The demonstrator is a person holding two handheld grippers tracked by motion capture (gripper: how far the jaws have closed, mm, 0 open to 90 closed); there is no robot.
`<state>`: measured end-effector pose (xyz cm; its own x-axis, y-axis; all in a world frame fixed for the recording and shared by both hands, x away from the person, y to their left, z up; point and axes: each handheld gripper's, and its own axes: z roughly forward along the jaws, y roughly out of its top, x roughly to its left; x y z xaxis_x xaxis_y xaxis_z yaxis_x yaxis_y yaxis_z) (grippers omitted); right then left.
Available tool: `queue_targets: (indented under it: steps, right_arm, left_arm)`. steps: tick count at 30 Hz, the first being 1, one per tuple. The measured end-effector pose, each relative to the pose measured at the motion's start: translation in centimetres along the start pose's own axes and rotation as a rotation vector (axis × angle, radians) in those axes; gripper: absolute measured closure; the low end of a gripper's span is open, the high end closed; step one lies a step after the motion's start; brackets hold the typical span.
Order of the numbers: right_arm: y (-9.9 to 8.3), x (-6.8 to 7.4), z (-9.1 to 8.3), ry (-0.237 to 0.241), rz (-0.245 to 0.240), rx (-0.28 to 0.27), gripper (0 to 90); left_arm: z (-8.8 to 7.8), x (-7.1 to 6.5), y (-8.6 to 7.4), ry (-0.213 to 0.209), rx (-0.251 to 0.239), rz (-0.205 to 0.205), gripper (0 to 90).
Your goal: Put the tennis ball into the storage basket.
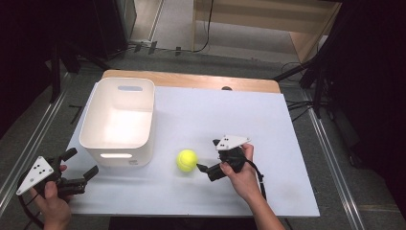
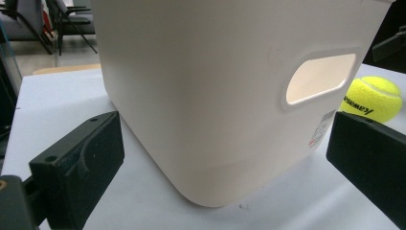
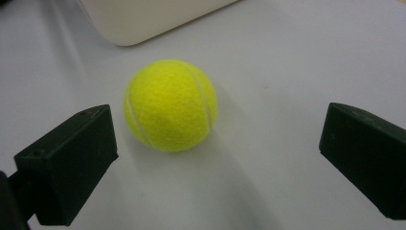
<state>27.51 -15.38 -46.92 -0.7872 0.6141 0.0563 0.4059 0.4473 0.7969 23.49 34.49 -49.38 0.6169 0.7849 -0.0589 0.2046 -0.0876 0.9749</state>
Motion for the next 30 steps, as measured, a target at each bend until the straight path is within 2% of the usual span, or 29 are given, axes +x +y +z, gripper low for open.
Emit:
queue_targets:
  steps: [30]
  right_arm:
    - [0.8, 1.7, 3.3, 0.071, -0.032, 0.064, 0.0]
  left_arm:
    - [0.0, 0.0, 0.0, -0.003, 0.001, 0.001, 0.0]
